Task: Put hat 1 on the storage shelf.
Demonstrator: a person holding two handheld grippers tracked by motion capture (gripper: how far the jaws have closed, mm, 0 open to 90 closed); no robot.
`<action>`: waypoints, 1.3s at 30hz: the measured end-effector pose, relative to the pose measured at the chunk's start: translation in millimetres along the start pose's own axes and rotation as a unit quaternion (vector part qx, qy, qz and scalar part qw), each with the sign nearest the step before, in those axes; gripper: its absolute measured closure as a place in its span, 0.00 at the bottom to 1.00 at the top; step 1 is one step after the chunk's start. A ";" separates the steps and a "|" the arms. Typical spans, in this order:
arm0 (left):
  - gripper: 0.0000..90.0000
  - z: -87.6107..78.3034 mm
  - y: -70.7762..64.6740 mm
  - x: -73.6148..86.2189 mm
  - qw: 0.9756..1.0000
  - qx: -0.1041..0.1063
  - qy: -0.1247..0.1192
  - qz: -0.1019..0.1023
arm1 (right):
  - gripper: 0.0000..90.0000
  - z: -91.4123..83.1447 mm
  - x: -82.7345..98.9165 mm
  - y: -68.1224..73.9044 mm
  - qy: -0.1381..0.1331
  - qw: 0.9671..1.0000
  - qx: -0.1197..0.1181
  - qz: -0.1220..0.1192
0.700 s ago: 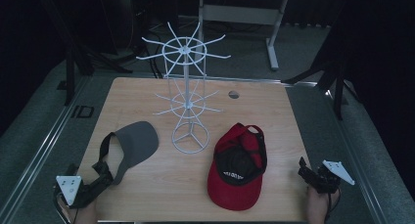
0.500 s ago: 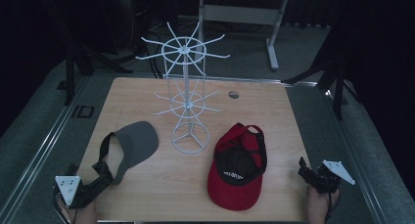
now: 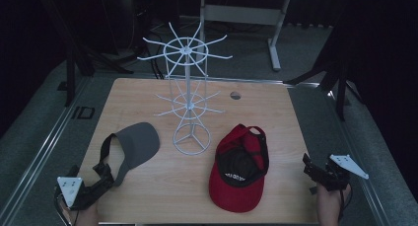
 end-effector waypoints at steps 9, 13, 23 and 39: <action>0.03 -0.6 0.2 0.4 1.000 0.002 0.006 -0.001 | 0.15 3.5 -28.9 37.5 0.021 0.998 -0.061 -0.028; 0.03 -0.1 -1.8 0.8 1.000 0.009 0.016 0.006 | 0.15 10.1 -37.0 53.7 0.035 0.995 -0.087 -0.037; 0.03 -1.3 -5.9 0.3 0.999 0.021 0.041 0.004 | 0.14 38.5 -39.1 99.9 0.056 0.985 -0.156 -0.054; 0.03 -1.8 -12.0 1.4 0.998 0.039 0.055 0.012 | 0.21 94.3 7.5 127.0 0.119 0.978 -0.150 -0.080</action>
Point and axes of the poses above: each handheld gripper's, and its own axes: z roughly forward along the jaws, x roughly out of its underside, y roughly to its left, the point moved 3 cm from there along z, roughly forward along the jaws, and after that the axes turned 11 degrees about -x, right-handed, at the moved point
